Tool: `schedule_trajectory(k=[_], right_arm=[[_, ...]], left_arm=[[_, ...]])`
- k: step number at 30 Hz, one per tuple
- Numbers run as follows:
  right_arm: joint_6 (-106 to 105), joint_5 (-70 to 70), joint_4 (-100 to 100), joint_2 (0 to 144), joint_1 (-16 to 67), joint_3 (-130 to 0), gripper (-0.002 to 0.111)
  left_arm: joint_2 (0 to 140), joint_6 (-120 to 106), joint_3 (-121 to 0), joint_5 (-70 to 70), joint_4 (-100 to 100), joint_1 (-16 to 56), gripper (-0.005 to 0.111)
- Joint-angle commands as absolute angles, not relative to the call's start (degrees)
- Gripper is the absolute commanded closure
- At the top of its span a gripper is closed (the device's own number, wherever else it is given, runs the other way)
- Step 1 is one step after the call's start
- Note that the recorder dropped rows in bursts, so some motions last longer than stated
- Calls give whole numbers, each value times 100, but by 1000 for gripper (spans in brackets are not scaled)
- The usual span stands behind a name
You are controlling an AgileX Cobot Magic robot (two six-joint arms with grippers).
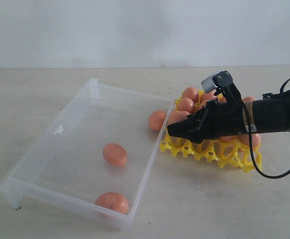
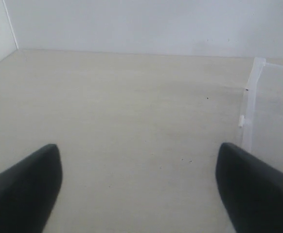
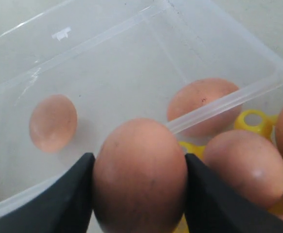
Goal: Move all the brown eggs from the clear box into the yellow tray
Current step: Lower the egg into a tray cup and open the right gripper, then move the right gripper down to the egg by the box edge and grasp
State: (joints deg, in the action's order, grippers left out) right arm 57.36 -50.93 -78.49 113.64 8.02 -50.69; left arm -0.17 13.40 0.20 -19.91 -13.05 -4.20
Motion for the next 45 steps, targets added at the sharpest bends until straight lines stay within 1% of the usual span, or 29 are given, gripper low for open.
schedule_trajectory(k=[1, 3, 5, 8, 11, 22, 24, 26, 28, 29, 30, 31, 32, 34, 36, 38, 39, 40, 41, 43, 45], right_arm=[[5562, -5211, -7691, 11379, 802, -5079, 89], [5515, -5211, -7670, 11379, 802, -5079, 79], [5515, -5211, -7654, 11379, 802, -5079, 70], [5515, -5211, -7645, 11379, 802, -5079, 60], [5515, -5211, -7611, 11379, 802, -5079, 54], [5515, -5300, -7521, 11379, 802, -5079, 53], [5515, -5517, -7486, 11379, 802, -5079, 53], [5515, -6106, -7242, 11308, 802, -5079, 53], [5515, -6528, -7065, 11084, 802, -5101, 61], [5527, -6603, -7054, 10952, 802, -5148, 68], [5527, -6629, -7040, 10750, 802, -5191, 80], [5538, -6629, -7063, 10515, 802, -5228, 97], [5538, -6618, -7022, 10384, 802, -5228, 108], [5532, -6090, -6922, 10017, 1046, -5228, 108], [5182, -4671, -6922, 9741, 1591, -5239, 108], [5329, -1596, -7229, 9613, 2564, -5590, 108], [5296, 623, -7229, 9730, 3227, -5963, 108], [4994, 2050, -7202, 9901, 3618, -6326, 109], [4567, 2595, -7014, 10064, 3843, -6654, 109], [3210, 2922, -5880, 10350, 4067, -7325, 109], [1050, 3243, -3381, 10686, 4071, -8194, 109]], left_arm=[[0, 1420, 0, -2020, -1286, -402, 49], [0, 1420, 0, -2020, -1286, -402, 57], [0, 1420, 0, -2020, -1286, -402, 61], [0, 1420, 0, -2020, -1286, -402, 60], [0, 1420, 0, -2020, -1286, -402, 60], [0, 1420, 0, -2020, -1286, -402, 61], [0, 1420, 0, -2020, -1286, -402, 61], [0, 1420, 0, -2020, -1286, -402, 61], [0, 1420, 0, -2020, -1286, -402, 61], [0, 1420, 0, -2020, -1286, -402, 61], [0, 1420, 0, -2020, -1286, -402, 61], [0, 1420, 0, -2020, -1286, -402, 61], [0, 1420, 0, -2020, -1286, -402, 61], [0, 1420, 0, -2020, -1286, -402, 61], [0, 1420, 0, -2020, -1267, -402, 62], [0, 1490, 0, -2020, -1244, -402, 66], [0, 1520, 0, -2020, -1244, -402, 67], [0, 1520, 0, -2020, -1244, -402, 68], [0, 1520, 0, -2020, -1244, -402, 68], [0, 1520, 0, -2020, -1244, -402, 68], [0, 1520, 0, -2020, -1244, -402, 68]])
